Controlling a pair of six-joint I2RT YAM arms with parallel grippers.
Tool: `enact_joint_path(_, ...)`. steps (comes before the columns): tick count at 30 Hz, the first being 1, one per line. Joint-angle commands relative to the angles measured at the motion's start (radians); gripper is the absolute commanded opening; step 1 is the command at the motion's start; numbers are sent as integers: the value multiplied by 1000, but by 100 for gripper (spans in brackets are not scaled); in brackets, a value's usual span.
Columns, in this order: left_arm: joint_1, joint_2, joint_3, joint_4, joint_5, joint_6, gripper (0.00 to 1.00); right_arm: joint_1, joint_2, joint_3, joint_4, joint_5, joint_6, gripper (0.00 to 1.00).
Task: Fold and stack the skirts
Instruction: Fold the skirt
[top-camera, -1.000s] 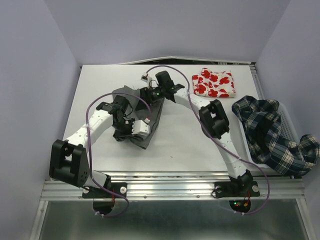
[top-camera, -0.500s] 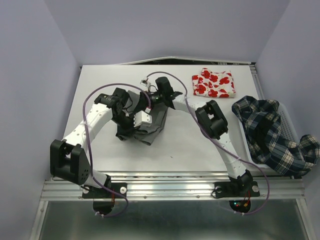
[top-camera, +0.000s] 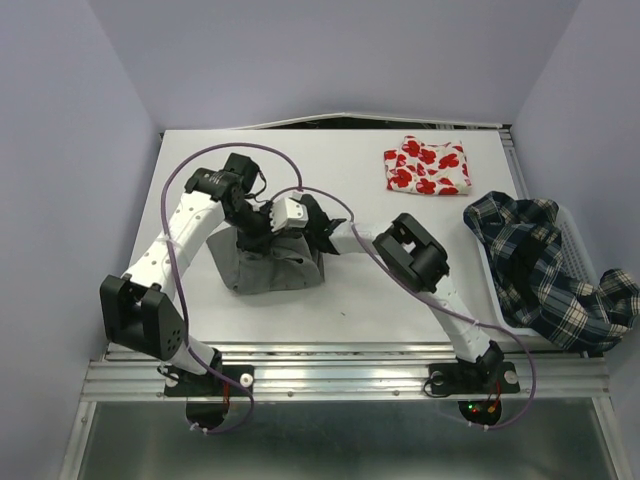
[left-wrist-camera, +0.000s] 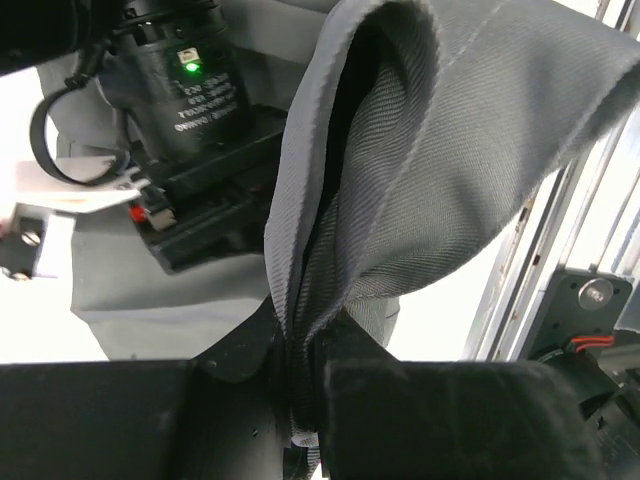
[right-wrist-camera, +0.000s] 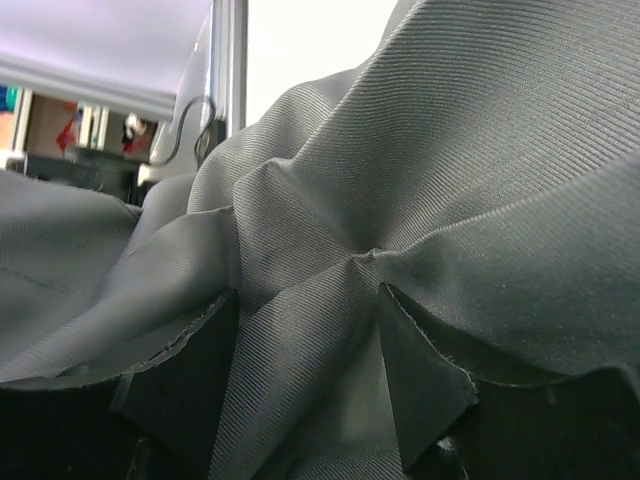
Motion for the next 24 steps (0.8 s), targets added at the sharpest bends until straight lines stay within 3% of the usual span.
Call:
enact_joint_path(1,-5,-8,7,-7,12,20,0,22,-41,-38,-23,-1,-3,66)
enact_joint_path(8,-7,-64,-151,-7,25,64,0,-88,-30,154,-120,67,-52,77)
enact_joint_path(15,-7,-99,-222,-9,51,67,0,-131,-20,347,-192,118,-101,81)
enact_joint_path(19,-8,-114,-231,-9,52,60,0,-182,48,451,-192,183,-80,79)
enact_joint_path(24,-27,-120,-225,-12,57,37,0,-194,125,481,-192,249,-123,62)
